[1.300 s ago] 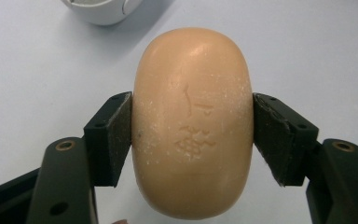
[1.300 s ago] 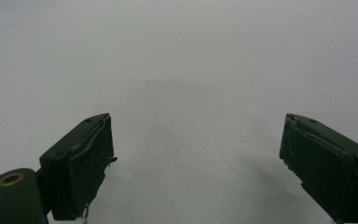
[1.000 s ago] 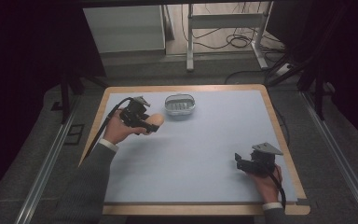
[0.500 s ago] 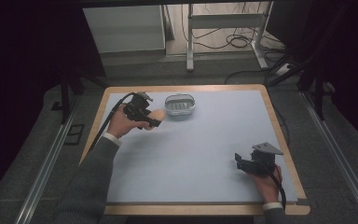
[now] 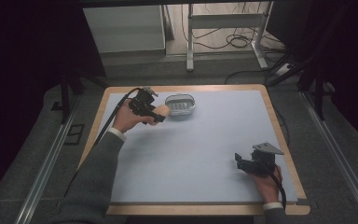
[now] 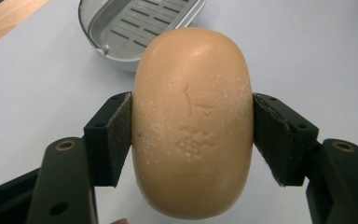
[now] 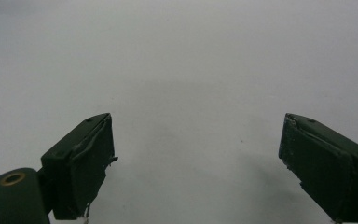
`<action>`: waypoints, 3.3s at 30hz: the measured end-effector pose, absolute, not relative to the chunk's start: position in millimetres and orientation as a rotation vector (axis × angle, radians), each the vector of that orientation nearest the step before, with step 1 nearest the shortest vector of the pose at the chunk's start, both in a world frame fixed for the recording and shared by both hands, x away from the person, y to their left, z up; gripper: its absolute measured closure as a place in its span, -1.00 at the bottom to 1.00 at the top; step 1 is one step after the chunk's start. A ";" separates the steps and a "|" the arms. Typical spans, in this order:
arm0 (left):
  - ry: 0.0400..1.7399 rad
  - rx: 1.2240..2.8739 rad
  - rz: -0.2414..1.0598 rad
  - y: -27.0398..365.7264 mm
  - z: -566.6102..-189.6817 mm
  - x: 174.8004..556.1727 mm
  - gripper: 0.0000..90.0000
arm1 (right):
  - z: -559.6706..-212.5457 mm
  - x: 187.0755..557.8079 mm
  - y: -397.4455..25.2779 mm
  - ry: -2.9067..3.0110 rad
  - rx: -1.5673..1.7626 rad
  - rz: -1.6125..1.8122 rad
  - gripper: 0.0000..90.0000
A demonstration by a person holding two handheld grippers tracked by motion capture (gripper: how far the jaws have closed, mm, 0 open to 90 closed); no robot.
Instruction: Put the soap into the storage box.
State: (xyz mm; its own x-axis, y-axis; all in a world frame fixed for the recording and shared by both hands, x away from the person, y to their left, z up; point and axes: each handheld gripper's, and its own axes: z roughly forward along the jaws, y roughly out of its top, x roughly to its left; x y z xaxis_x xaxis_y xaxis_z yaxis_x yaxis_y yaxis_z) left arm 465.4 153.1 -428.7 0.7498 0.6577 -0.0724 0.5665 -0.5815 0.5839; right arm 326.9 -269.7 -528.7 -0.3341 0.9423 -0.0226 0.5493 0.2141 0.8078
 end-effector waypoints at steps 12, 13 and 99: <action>0.910 2.366 0.198 140.8 -429.1 479.8 -0.27 | -528.6 327.0 -270.0 1.973 1.375 0.983 -0.77; 0.911 2.364 0.197 139.8 -429.3 481.1 -0.27 | -528.6 327.0 -270.0 1.973 1.375 0.983 -0.77; 0.855 2.502 0.230 77.1 -459.8 569.4 -0.28 | -528.9 327.4 -270.3 1.975 1.381 0.983 -0.77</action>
